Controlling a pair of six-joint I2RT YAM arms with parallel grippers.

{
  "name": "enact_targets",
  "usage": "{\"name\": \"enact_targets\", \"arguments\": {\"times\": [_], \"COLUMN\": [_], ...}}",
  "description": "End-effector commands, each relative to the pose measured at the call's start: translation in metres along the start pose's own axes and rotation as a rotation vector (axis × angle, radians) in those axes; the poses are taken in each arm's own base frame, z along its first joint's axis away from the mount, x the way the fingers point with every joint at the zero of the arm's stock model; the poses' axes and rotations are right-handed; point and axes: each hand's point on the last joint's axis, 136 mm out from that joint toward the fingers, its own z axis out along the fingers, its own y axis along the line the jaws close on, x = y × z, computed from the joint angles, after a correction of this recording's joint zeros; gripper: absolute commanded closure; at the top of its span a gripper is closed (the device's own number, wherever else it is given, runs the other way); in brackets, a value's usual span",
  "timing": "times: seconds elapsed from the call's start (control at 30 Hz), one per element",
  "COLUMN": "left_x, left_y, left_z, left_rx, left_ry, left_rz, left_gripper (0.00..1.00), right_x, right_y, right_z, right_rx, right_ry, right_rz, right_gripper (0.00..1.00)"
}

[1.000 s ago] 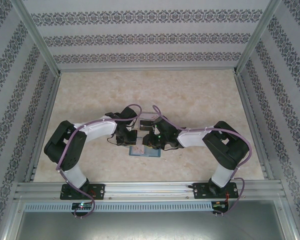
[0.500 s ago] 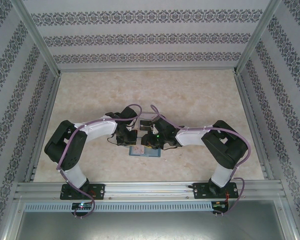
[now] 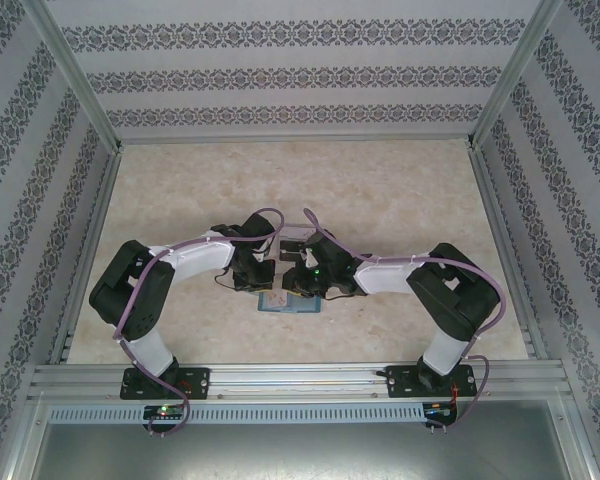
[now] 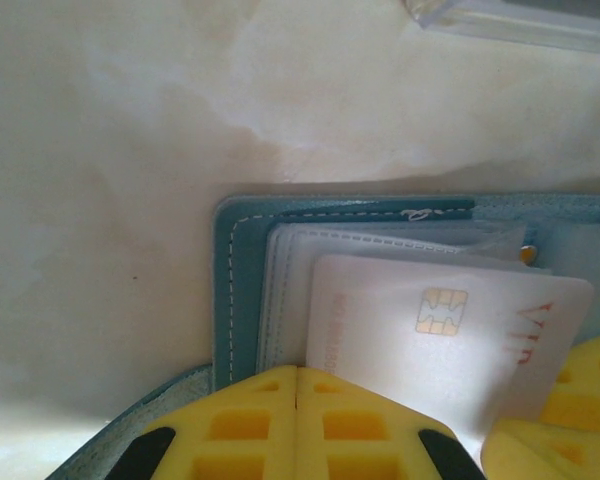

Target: Take the credit cards out of the card holder

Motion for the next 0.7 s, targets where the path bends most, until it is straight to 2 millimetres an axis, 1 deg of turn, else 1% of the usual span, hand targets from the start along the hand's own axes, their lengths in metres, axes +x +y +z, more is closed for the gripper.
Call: {"name": "enact_targets", "arguments": {"times": [0.0, 0.23, 0.33, 0.53, 0.67], "left_x": [0.014, 0.014, 0.013, 0.014, 0.014], "left_y": [0.012, 0.012, 0.012, 0.014, 0.013], "left_z": [0.014, 0.014, 0.013, 0.013, 0.013], "left_rx": [-0.055, -0.059, -0.061, -0.067, -0.063], "left_ry": [0.062, 0.064, 0.063, 0.065, 0.064], "left_rz": [0.013, 0.014, 0.018, 0.019, 0.018], "left_gripper": [1.00, 1.00, 1.00, 1.00, 1.00], "right_x": [0.001, 0.000, -0.001, -0.001, -0.001], "right_y": [0.014, 0.005, 0.000, -0.017, -0.022], "right_z": [-0.006, -0.011, -0.015, -0.029, -0.039], "right_rx": [-0.053, -0.026, -0.002, 0.084, 0.124], "right_ry": [-0.008, -0.028, -0.037, -0.061, -0.070], "right_rz": [-0.024, -0.021, -0.022, -0.028, -0.041], "right_gripper": [0.85, 0.94, 0.95, 0.95, 0.95]}}
